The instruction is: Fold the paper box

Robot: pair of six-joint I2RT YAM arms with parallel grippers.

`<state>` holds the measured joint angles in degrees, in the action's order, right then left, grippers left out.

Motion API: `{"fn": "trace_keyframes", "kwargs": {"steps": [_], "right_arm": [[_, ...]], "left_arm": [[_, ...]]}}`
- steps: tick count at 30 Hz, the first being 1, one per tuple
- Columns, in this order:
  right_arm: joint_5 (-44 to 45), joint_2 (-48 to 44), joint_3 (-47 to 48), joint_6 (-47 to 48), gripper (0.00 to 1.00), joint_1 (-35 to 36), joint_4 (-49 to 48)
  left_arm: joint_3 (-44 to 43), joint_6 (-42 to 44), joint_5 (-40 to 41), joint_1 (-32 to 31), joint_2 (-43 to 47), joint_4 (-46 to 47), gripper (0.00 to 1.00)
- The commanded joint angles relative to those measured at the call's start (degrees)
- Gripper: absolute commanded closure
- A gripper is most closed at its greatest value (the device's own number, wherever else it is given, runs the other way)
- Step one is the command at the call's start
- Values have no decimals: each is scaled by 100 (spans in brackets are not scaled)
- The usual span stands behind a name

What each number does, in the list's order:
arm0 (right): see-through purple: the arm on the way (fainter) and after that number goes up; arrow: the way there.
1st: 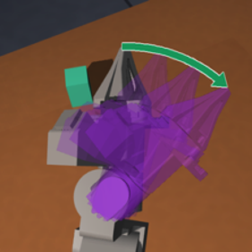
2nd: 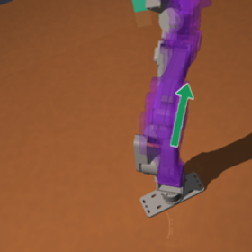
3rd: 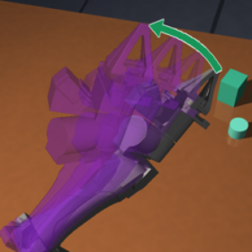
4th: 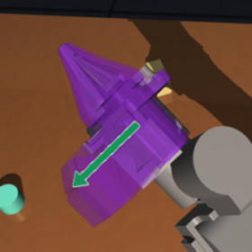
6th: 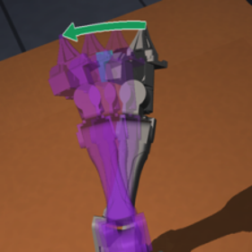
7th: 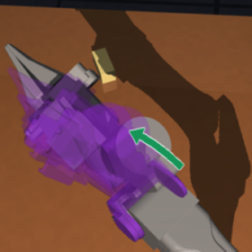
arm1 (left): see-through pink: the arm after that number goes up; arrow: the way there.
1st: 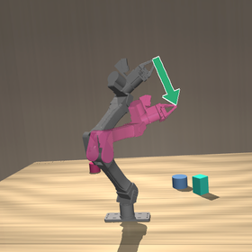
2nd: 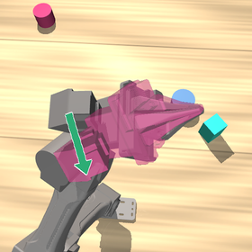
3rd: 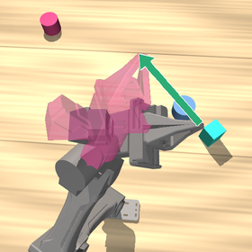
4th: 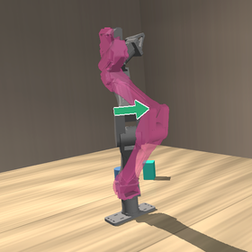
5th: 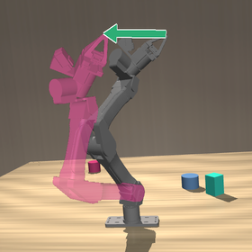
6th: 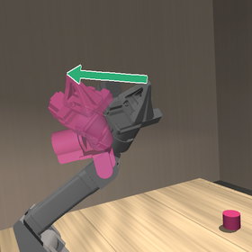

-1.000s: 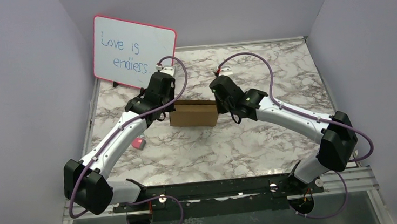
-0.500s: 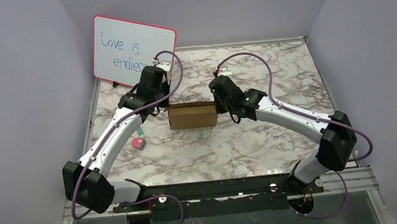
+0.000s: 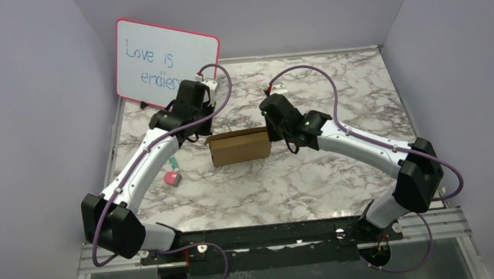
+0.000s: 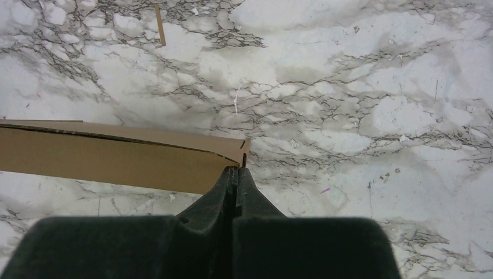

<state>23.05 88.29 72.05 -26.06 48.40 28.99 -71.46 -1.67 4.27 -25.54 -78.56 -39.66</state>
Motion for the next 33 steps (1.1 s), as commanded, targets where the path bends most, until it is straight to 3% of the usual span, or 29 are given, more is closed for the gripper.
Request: {"fn": "trace_keyframes", "kwargs": {"steps": [1,17,33], "right_arm": [[-114,98,99,36,99,38,129],[-134,119,148,83,99,37,115],[-219,183,183,85,99,37,104]], "left_arm": [[-236,-131,-254,32,376,-322,77],[64,26,-759,40,535,-832,76],[88,96,-472,39,250,-894,76]]}}
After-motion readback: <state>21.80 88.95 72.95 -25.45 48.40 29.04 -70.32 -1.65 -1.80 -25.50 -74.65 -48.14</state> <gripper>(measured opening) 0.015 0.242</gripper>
